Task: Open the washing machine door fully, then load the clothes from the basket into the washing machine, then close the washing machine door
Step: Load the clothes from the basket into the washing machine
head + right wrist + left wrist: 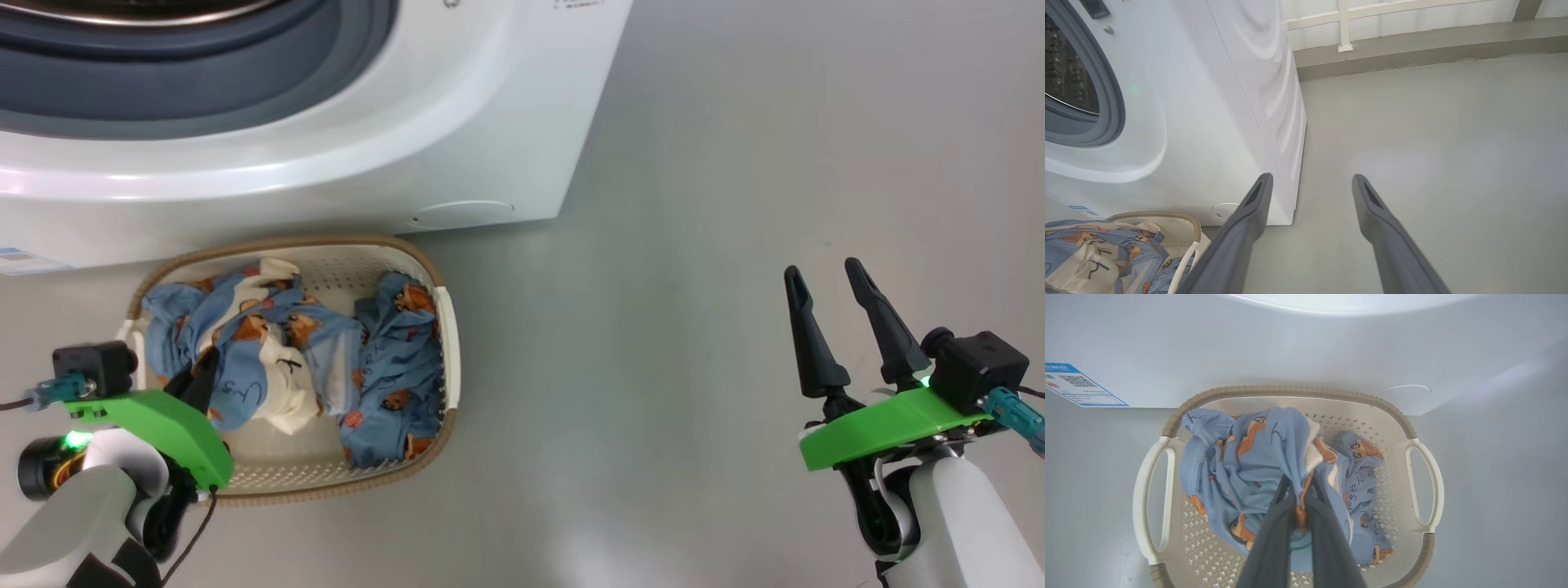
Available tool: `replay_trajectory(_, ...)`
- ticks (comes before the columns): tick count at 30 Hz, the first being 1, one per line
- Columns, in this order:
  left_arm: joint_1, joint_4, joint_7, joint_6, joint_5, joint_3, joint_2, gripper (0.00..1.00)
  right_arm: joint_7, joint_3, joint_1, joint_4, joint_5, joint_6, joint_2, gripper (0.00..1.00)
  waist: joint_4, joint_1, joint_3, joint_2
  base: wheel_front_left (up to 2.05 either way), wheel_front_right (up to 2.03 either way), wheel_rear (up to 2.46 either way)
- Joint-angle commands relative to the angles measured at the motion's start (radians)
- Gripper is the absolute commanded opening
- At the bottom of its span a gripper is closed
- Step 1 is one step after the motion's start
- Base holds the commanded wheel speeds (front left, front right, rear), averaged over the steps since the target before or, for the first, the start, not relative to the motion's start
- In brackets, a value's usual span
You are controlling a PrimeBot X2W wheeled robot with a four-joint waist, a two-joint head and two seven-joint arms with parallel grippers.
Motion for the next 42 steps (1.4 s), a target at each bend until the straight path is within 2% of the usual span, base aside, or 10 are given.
replay_trajectory(1,0.023,-0.04,-0.014,-0.002,0.056,0.085,0.049,0.0,-0.008,0.017,0.033,-0.018,0.018,0.001,-0.013,1.0,0.024,-0.0001,-0.032,-0.0001,0.0,0.0,0.0)
replay_trajectory(3,0.031,-0.055,-0.014,-0.002,0.081,0.111,0.048,0.0,-0.008,0.015,0.036,-0.017,0.019,0.001,-0.016,1.0,0.028,-0.0001,-0.038,-0.0001,0.0,0.0,0.0)
replay_trajectory(10,0.135,-0.185,-0.014,-0.002,0.25,0.318,0.029,0.0,-0.008,0.006,0.067,-0.011,0.022,0.001,-0.034,1.0,0.055,-0.0001,-0.096,-0.0001,0.0,0.0,0.0)
replay_trajectory(19,0.327,-0.383,-0.014,-0.002,0.435,0.561,-0.025,0.0,-0.008,-0.012,0.132,-0.002,0.033,0.001,-0.049,1.0,0.091,-0.0001,-0.198,-0.0001,0.0,0.0,0.0)
replay_trajectory(31,0.56,-0.681,-0.014,-0.002,0.611,0.783,-0.118,0.0,-0.008,-0.036,0.212,-0.001,0.047,0.001,-0.065,1.0,0.126,-0.0001,-0.285,-0.0001,0.0,0.0,0.0)
replay_trajectory(42,0.725,-0.888,-0.014,-0.002,0.684,0.886,-0.193,0.0,-0.008,-0.058,0.249,-0.012,0.053,0.001,-0.071,1.0,0.129,-0.0001,-0.305,-0.0001,0.0,0.0,0.0)
